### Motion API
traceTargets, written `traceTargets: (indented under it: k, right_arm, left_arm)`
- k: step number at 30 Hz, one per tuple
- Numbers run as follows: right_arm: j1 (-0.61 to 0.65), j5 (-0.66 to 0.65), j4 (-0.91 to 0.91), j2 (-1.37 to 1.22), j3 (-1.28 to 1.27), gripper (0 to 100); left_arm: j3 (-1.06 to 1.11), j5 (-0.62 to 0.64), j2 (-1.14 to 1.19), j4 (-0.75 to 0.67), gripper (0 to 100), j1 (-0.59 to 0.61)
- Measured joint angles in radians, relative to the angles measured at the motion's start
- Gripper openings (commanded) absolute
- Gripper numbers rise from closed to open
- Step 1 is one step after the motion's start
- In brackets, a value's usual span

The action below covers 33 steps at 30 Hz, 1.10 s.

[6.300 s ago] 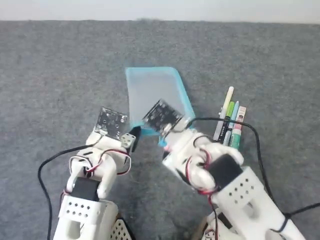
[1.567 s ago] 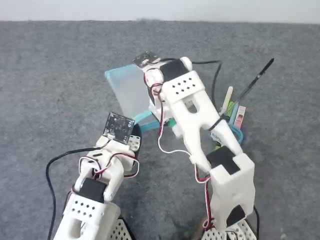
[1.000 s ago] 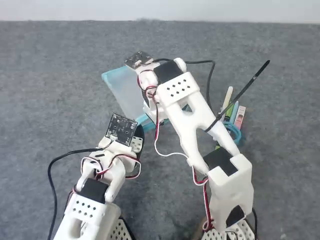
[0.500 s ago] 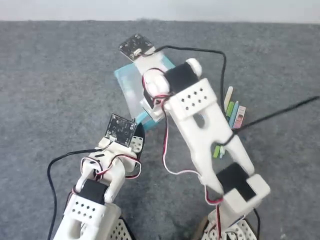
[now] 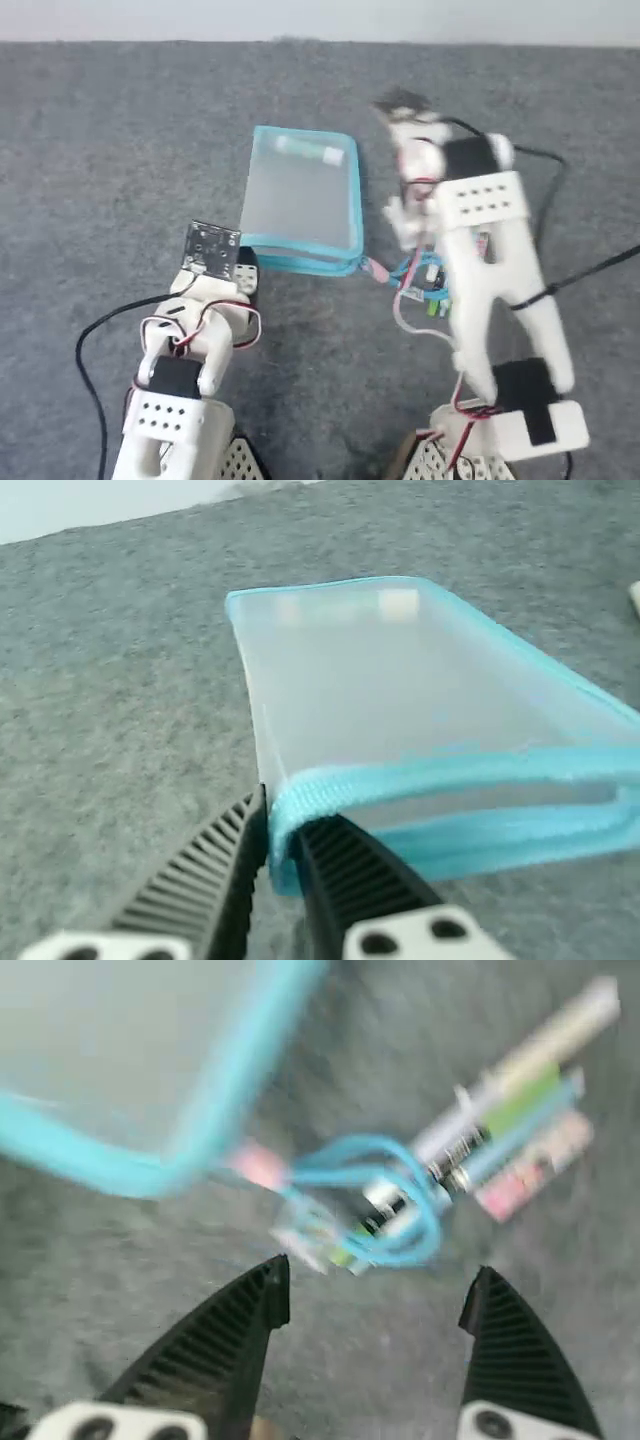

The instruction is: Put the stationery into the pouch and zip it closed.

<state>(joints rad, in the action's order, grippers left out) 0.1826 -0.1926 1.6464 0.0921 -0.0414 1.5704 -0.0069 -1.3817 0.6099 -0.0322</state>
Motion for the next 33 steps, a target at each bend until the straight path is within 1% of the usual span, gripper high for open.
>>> traceTargets:
  k: [3,5,8,10,13,16,21,25,30,33]
  right_arm:
    - [-0.147,-0.003,-0.138,0.0,-0.166,28.4]
    - [-0.233,-0.034,-0.236,0.0,-0.267,28.4]
    - [-0.315,-0.054,-0.37,0.0,-0.391,28.4]
    - [-0.339,-0.054,-0.446,0.0,-0.448,28.4]
    - [-0.341,-0.054,-0.528,0.0,-0.476,28.4]
    - [-0.336,-0.054,-0.572,-0.029,-0.451,28.4]
    - [-0.316,0.008,-0.585,-0.229,-0.278,28.4]
    - [-0.292,0.023,-0.585,-0.368,-0.166,28.4]
    - [-0.29,0.023,-0.585,-0.454,-0.092,28.4]
    - [-0.29,0.023,-0.582,-0.465,-0.08,24.1]
  left_arm:
    - [0.0,0.0,0.0,0.009,1,0.023]
    - [-0.006,0.0,0.0,0.048,1,0.029]
    - [-0.021,0.0,0.0,0.083,1,0.069]
    - [-0.023,0.0,0.0,0.083,1,0.118]
    - [-0.023,0.0,0.0,0.083,1,0.172]
    - [-0.023,0.0,0.0,0.083,1,0.186]
    - [-0.023,0.0,0.0,0.083,1,0.189]
    - [-0.023,0.0,0.0,0.083,1,0.189]
    - [-0.023,0.0,0.0,0.083,1,0.186]
    - [-0.023,0.0,0.0,0.083,1,0.163]
